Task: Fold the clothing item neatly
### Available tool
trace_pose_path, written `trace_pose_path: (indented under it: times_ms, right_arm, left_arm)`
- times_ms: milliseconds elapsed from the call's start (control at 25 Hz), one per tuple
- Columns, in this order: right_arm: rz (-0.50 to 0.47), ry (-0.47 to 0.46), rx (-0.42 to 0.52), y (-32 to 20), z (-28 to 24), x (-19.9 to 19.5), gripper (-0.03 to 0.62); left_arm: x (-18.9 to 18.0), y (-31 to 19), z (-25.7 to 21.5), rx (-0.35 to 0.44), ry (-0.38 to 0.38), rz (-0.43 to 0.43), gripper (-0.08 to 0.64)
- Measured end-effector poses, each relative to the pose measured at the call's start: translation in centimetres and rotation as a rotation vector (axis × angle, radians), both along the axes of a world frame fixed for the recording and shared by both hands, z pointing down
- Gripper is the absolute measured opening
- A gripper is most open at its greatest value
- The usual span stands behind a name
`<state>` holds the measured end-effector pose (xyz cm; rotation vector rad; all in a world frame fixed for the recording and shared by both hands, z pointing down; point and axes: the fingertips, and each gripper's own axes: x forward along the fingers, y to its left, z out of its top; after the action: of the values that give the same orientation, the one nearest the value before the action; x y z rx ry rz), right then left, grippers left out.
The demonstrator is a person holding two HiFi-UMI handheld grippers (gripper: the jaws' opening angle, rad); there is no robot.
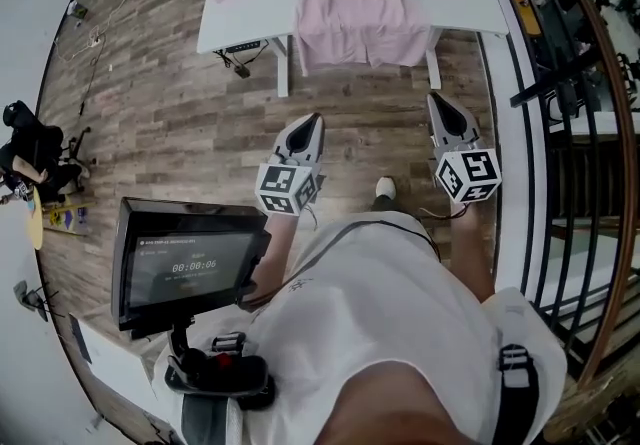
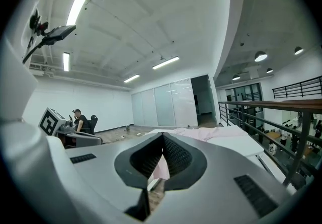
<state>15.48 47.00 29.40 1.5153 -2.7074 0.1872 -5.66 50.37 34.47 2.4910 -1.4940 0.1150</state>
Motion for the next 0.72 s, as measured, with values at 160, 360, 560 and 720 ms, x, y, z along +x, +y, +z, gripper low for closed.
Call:
trace_pose_path:
  times_ms: [160, 360, 560, 720]
  right_arm:
    - [-0.034, -0.009, -0.025, -5.7, 1.2, 1.7, 0.002]
    - [-0.073, -0.023, -0.034, -10.0, 1.9, 3.1, 0.002]
    - [-0.121, -0.016, -0.037, -13.1, 3.1, 3.8, 0.002]
    - [-0.139, -0.015, -0.034, -14.6, 3.2, 4.3, 0.002]
  left_arm:
    - [1.8, -5.4, 0.4, -0.013, -0.010, -0.030, 0.003]
    - [3.8, -9.5, 0.8, -0.021, -0.009, -0.060, 0.003]
    - [5.4, -12.7, 1.4, -0.005, -0.010, -0.087, 0.003]
    - [5.7, -14.2, 1.9, -0.017, -0.014, -0.111, 0.003]
